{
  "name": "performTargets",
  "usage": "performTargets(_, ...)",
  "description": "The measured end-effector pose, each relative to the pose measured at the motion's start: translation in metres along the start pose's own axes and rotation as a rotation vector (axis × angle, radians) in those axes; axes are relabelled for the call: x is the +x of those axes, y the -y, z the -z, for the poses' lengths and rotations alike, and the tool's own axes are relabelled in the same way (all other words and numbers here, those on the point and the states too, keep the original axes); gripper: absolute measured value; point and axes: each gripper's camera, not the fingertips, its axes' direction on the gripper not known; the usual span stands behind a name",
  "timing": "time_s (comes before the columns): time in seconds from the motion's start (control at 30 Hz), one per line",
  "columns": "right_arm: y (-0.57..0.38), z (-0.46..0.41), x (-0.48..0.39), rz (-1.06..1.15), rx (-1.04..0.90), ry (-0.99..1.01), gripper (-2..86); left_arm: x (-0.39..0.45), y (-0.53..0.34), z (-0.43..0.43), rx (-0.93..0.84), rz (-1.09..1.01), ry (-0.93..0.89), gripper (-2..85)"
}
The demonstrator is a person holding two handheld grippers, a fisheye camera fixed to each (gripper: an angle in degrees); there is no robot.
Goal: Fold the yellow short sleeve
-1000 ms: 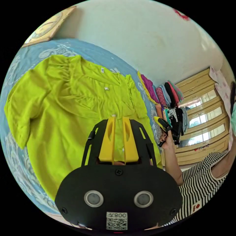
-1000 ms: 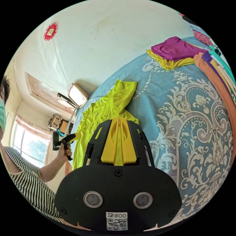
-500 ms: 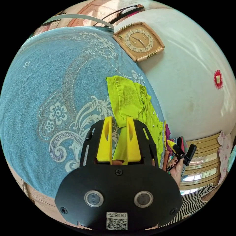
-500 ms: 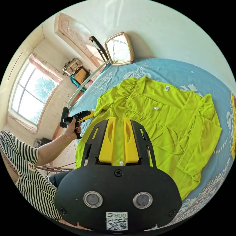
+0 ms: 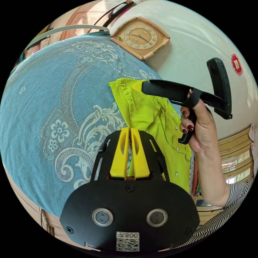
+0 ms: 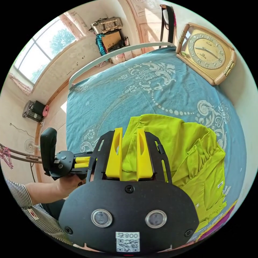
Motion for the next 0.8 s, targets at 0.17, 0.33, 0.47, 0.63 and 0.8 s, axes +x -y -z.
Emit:
performTargets(0.17,0.079,-0.021,-0.032,0.046,-0.085,-0.076,8.4,-0.007,-0.004,0.008,-0.004,-0.050,0.039,0.9)
performTargets(0.33,0.121,-0.023,-0.048,0.030,-0.098,-0.153,5.2,-0.010,-0.004,0.013,-0.019,-0.098,0.063,0.7)
performTargets(0.47,0.149,-0.011,-0.053,0.028,-0.077,-0.142,2.4,-0.008,-0.005,0.015,-0.026,-0.130,0.082,0.7)
performTargets(0.63,0.179,0.003,-0.052,0.010,-0.070,-0.067,0.7,-0.010,-0.006,0.018,-0.031,-0.128,0.074,0.6)
performTargets(0.8,0.195,0.052,-0.028,-0.075,0.059,0.103,0.4,0.001,-0.006,0.033,0.019,-0.164,0.080,0.6)
